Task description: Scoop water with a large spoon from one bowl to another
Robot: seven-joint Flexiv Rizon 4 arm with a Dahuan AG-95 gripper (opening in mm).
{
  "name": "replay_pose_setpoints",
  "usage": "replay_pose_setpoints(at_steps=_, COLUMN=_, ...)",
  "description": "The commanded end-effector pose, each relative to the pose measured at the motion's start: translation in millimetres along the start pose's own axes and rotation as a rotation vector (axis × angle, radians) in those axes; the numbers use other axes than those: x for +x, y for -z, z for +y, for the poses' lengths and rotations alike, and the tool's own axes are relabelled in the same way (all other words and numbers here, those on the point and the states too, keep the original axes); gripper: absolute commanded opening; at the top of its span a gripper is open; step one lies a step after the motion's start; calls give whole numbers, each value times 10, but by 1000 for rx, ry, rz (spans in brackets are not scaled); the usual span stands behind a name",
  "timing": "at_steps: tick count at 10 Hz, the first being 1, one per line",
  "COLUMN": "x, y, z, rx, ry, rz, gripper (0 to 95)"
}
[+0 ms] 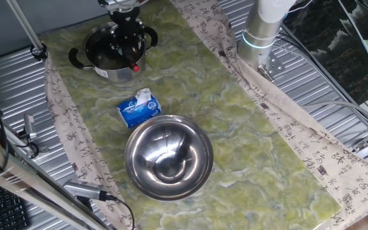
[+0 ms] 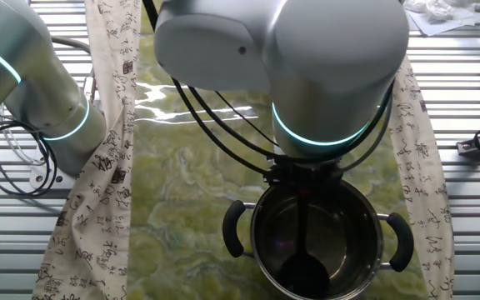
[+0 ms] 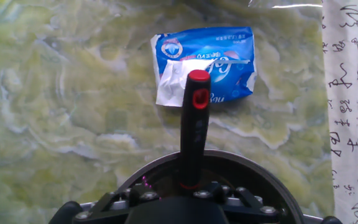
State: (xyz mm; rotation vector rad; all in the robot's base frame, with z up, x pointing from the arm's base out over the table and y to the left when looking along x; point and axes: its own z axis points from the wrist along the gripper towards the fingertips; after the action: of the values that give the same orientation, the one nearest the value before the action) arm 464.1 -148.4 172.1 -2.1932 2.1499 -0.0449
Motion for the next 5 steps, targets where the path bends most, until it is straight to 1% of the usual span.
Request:
replay_pose_setpoints(at_steps=1, x=-9, y=51, z=-36, rx=-27, ry=-31, rz=12, gripper=570)
replay_pose_setpoints(at_steps=2, x=-15, y=182, z=-98, rx=-61, ry=-89, rz=32, gripper=380)
replay_pose_setpoints(at_steps=3, x=-63, y=479, z=-230, rx=-102, ry=-242, rz=47, gripper=380)
replay_pose_setpoints(at_steps=4, x=-201, y=788, z=-320, rx=-93, ry=-538, rz=47, gripper=380)
replay_pose_setpoints(at_steps=5, x=-344, y=968, z=-315, rx=-84, ry=-836, rz=39, gripper=380)
